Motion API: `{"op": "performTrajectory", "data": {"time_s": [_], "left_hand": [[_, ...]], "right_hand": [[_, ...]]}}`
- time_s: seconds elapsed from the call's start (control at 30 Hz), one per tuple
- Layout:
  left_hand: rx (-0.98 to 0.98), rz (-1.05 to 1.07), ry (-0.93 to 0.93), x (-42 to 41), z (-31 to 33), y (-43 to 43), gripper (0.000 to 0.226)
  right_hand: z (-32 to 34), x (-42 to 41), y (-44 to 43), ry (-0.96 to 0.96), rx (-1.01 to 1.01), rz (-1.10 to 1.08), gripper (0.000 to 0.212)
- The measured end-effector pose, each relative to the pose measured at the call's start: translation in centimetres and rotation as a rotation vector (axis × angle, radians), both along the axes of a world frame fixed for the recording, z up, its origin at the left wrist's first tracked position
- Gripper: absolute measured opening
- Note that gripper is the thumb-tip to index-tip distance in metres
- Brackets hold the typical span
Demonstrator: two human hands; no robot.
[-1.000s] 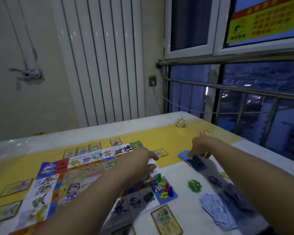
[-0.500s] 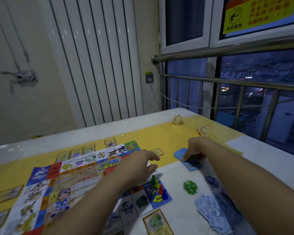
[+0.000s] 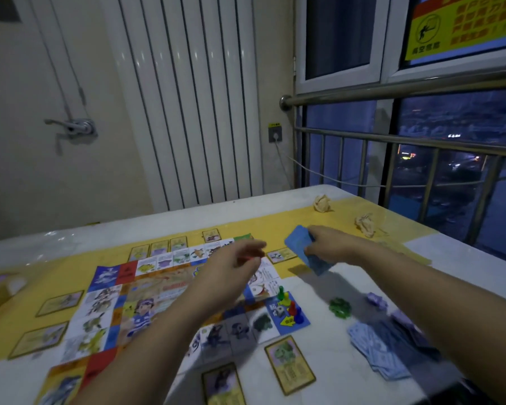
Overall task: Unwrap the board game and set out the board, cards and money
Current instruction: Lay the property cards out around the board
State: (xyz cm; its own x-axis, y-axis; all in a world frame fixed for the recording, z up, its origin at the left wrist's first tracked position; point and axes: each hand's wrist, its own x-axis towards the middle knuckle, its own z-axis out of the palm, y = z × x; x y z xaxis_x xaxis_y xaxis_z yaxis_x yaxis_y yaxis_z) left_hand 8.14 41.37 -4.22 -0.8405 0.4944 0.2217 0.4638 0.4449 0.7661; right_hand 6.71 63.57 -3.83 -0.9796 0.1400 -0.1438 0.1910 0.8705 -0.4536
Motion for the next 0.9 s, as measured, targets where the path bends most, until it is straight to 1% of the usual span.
{"op": "performTrajectory", "data": {"time_s": [0.03,0.1,0.17,0.2,0.3,0.37,0.47,0.53,0.63,0.67,0.73,0.77,0.8,0.87,0.9], "left_hand": [[0.118,0.024,-0.061,0.8,0.2,-0.5,0.030],[0.345,0.064,-0.178,2.5,0.7,-1.5,0.043],[0.536,0.072,-0.265,4.2,0.9,-2.5,0.060],[0.607,0.067,-0.280,5.2,1.1,-3.0,0.065],[0.743,0.034,-0.291,8.1,1.3,-4.5,0.068],[0.819,0.006,-0.358,9.8,1.2,-5.3,0.066],[0.866,0.025,-0.440,11.3,0.6,-6.5,0.066],[0.891,0.068,-0.457,11.9,-0.3,-7.2,0.064],[1.016,0.101,-0.545,12.7,-1.7,-7.7,0.049],[1.081,0.093,-0.619,12.9,-2.2,-7.8,0.043],[1.231,0.032,-0.829,13.2,-2.9,-8.2,0.026],[1.285,-0.005,-0.935,13.4,-3.3,-8.4,0.022],[1.331,-0.026,-1.016,13.4,-3.7,-8.8,0.024],[1.395,-0.002,-1.101,13.4,-4.2,-9.6,0.025],[1.417,0.014,-1.122,13.4,-4.5,-10.0,0.023]], "right_hand": [[1.1,1.0,-1.3,0.075,-0.107,0.023,0.015],[2.8,3.1,-4.3,0.199,-0.268,0.102,0.025],[3.8,5.4,-7.4,0.312,-0.337,0.180,0.029],[3.9,6.4,-8.8,0.357,-0.356,0.212,0.030],[3.8,9.6,-12.6,0.484,-0.336,0.334,0.033],[3.4,11.3,-14.9,0.552,-0.295,0.391,0.033],[2.6,13.1,-17.6,0.591,-0.320,0.429,0.037],[1.7,13.8,-18.9,0.604,-0.341,0.435,0.041],[0.4,14.2,-20.3,0.601,-0.371,0.391,0.050],[-0.1,14.2,-20.6,0.589,-0.392,0.373,0.051],[-0.9,14.3,-21.2,0.548,-0.432,0.369,0.053],[-1.2,14.4,-21.3,0.504,-0.449,0.389,0.055],[-1.4,14.5,-21.3,0.438,-0.466,0.422,0.058],[-1.1,14.9,-20.6,0.289,-0.450,0.509,0.071],[-1.0,15.1,-20.0,0.233,-0.401,0.550,0.082]]}}
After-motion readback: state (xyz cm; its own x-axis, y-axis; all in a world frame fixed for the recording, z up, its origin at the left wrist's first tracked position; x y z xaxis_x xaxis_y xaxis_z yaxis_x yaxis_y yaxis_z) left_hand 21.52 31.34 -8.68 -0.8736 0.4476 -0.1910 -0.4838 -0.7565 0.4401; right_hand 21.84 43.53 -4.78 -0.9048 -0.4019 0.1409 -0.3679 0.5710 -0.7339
